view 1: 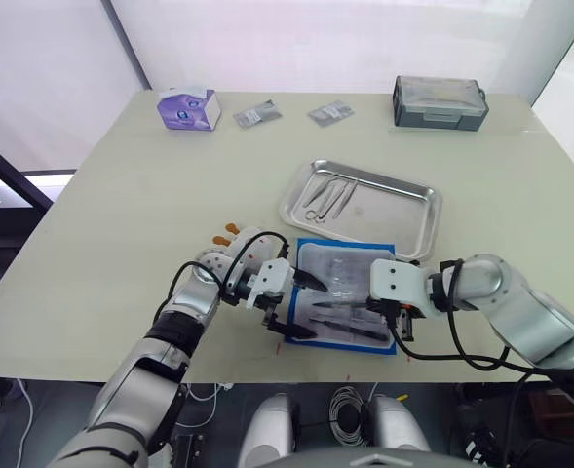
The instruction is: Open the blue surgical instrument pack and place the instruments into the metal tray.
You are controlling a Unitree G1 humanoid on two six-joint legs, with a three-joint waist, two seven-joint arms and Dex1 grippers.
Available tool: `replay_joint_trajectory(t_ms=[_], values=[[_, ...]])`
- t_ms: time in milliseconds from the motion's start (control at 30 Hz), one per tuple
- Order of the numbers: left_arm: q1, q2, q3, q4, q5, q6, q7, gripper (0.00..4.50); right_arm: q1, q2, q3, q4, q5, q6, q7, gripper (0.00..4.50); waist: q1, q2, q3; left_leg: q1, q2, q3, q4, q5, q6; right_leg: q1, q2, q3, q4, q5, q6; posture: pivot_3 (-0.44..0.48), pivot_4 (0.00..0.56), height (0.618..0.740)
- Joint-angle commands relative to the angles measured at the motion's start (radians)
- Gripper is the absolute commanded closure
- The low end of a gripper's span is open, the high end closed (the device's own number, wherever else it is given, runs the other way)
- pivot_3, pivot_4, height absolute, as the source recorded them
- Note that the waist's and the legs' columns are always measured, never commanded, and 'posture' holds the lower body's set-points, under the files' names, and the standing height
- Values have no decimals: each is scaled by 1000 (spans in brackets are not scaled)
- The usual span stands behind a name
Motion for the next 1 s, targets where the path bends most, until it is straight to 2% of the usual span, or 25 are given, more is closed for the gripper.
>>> replay_joint_trajectory(t_ms=[33, 267, 700, 933, 1000], values=[[56, 17, -70, 56, 107, 19, -25, 0, 3, -37, -66, -47, 27, -26, 16, 4441, 0, 0, 0, 0, 0, 0, 0, 0, 0, 0, 0, 0, 0, 0, 0, 0, 150, 727], [55, 13, -70, 63, 107, 16, -25, 0, 106, -148, -185, -57, 73, -116, 48, 4441, 1, 0, 0, 0, 0, 0, 0, 0, 0, 0, 0, 0, -1, 0, 0, 0, 150, 727], [46, 4, -67, 83, 110, 4, -23, 0, 303, -289, -425, -26, 148, -291, 114, 4441, 5, 1, 0, -1, 0, 0, 0, 0, 0, 0, 0, 0, -1, 0, 0, 0, 150, 727], [48, 4, -65, 87, 111, 1, -24, 0, 360, -267, -588, 6, 244, -290, 108, 4441, 8, 1, 0, -1, 0, 0, 0, 0, 0, 0, 0, 0, -1, 0, 0, 0, 150, 727], [48, 3, -65, 88, 111, 1, -24, 0, 323, -208, -626, 25, 296, -225, 51, 4441, 7, 1, 0, 0, 0, 0, 0, 0, 0, 0, 0, 0, -1, 0, 0, 0, 150, 727]])
